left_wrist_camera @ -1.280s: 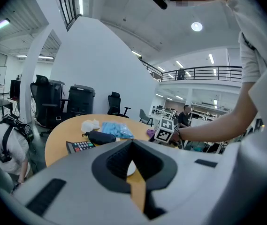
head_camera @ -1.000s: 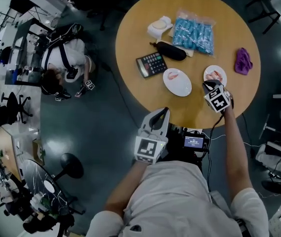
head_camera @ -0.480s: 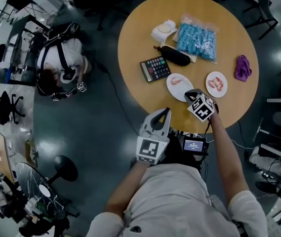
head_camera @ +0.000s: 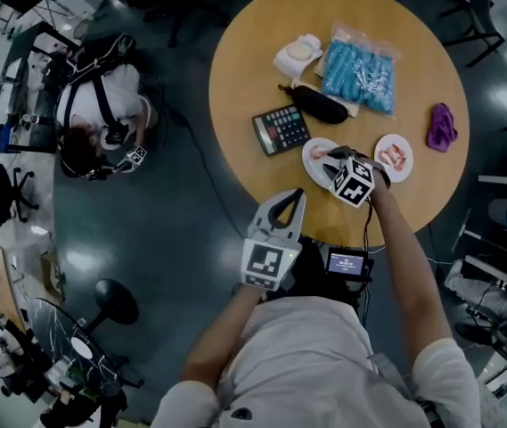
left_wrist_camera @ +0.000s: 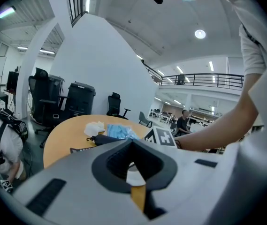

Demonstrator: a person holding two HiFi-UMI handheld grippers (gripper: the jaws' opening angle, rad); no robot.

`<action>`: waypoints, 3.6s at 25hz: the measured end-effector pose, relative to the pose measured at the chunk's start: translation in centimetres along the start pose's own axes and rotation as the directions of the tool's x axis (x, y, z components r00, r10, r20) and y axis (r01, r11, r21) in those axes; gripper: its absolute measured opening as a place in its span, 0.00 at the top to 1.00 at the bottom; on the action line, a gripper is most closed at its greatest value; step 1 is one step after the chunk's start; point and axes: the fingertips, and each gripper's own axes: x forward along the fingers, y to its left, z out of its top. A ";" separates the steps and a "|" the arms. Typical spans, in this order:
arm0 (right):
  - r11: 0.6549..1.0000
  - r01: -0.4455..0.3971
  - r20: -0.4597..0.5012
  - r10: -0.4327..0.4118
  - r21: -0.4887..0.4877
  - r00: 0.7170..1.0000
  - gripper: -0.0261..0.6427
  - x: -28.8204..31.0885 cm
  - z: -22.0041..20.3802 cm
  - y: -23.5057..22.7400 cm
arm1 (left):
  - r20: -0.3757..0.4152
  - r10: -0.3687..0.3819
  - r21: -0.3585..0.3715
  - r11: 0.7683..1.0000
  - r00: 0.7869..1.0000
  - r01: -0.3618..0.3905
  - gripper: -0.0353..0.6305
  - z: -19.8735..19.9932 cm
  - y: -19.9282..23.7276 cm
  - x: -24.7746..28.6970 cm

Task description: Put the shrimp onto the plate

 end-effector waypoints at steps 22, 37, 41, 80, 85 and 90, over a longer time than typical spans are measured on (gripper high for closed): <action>0.982 -0.086 -0.110 0.067 -0.171 0.992 0.87 3.2 -0.3 -0.1 | -0.009 0.021 -0.040 0.999 1.000 -0.022 0.94 -1.0 0.4 1.3; 0.958 0.073 -0.057 -0.059 0.276 0.997 0.87 -7.2 -18.1 -1.1 | -0.047 -0.064 0.004 0.998 0.997 0.064 0.94 -0.7 -6.7 4.3; 0.960 0.044 -0.078 -0.023 0.275 0.997 0.87 -6.7 -20.9 -2.6 | -0.063 -0.037 0.002 0.999 0.997 0.037 0.94 -1.0 -8.2 5.4; 0.434 0.079 0.378 -0.850 0.898 0.367 0.92 -34.5 -7.7 5.8 | 0.117 -0.030 0.141 0.990 0.993 0.013 0.94 6.2 -12.4 -0.2; 0.483 0.105 0.406 -0.820 0.869 0.404 0.93 -33.0 -4.8 7.3 | 0.129 -0.004 0.116 0.993 0.992 -0.011 0.94 6.0 -11.8 -0.8; 0.553 0.112 0.457 -0.772 0.826 0.441 0.94 -32.4 -2.7 8.8 | 0.136 -0.037 0.128 0.992 0.990 0.020 0.94 6.1 -12.9 -1.5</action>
